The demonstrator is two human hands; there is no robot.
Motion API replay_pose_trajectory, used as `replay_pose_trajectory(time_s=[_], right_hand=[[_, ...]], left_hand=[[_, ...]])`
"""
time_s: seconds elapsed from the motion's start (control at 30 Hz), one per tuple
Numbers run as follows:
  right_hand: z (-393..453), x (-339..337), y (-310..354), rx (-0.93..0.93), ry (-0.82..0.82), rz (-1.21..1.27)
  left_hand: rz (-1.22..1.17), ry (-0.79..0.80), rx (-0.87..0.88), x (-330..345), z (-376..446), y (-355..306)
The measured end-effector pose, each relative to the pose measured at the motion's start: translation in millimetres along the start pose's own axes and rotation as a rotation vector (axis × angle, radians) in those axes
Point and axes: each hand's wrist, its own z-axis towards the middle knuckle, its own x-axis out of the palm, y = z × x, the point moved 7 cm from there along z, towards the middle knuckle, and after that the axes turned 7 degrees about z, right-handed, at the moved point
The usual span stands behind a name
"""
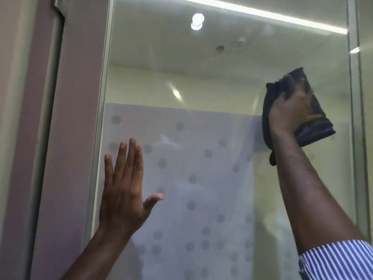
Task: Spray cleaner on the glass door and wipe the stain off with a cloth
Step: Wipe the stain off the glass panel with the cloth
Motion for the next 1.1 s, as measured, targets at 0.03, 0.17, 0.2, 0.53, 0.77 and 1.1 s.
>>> replay_pose_trajectory(time_s=[0.03,0.17,0.2,0.53,0.77,1.1], right_hand=[[-2,5,9,-0.015,-0.004,0.008],[-55,49,83,-0.394,0.210,-0.037],[-84,62,103,-0.525,0.307,-0.050],[-77,52,88,-0.588,0.316,-0.036],[-28,42,71,-0.225,0.068,0.082],[-215,93,142,-1.136,0.646,-0.053]], left_hand=[[0.014,0.002,0.007,1,1,0],[0.053,-0.010,0.016,1,1,-1],[0.053,-0.013,0.014,1,1,-1],[0.140,-0.051,-0.006,-6,4,0],[0.091,-0.090,-0.008,-31,77,36],[0.103,-0.083,0.007,-35,94,41]])
